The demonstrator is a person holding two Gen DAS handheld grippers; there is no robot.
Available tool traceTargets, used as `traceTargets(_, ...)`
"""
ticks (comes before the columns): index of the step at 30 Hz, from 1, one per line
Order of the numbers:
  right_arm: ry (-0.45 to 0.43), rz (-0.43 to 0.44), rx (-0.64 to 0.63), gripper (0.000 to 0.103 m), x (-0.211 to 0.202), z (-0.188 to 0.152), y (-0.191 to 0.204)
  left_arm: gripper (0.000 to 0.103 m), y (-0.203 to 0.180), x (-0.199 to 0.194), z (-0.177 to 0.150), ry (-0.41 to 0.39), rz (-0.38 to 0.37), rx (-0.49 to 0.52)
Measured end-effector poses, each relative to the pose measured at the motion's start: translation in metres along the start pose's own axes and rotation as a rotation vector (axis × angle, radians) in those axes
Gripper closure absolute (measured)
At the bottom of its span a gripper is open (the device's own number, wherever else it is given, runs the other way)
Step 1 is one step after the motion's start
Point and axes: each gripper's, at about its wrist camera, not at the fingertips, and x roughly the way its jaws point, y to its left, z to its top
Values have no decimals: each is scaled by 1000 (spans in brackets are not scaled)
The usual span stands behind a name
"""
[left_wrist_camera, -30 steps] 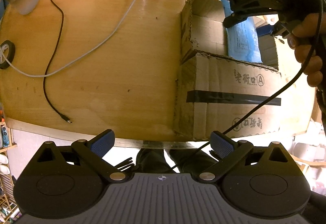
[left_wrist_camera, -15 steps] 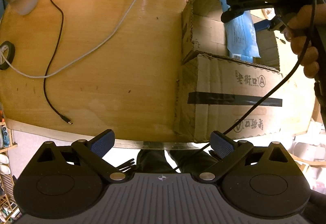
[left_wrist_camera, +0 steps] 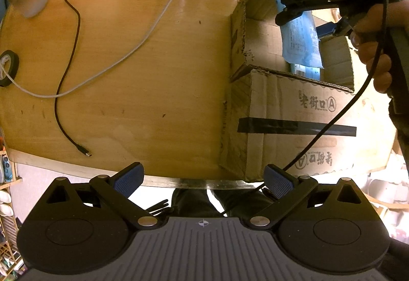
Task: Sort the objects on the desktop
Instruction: 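Lower the smaller blue packet into the box beside the larger packet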
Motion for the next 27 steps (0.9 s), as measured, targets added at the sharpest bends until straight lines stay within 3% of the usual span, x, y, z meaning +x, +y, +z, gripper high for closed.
traceTargets(27,8,-4,-3,44,39,-3,2,0,-4,6,3,22,10,0)
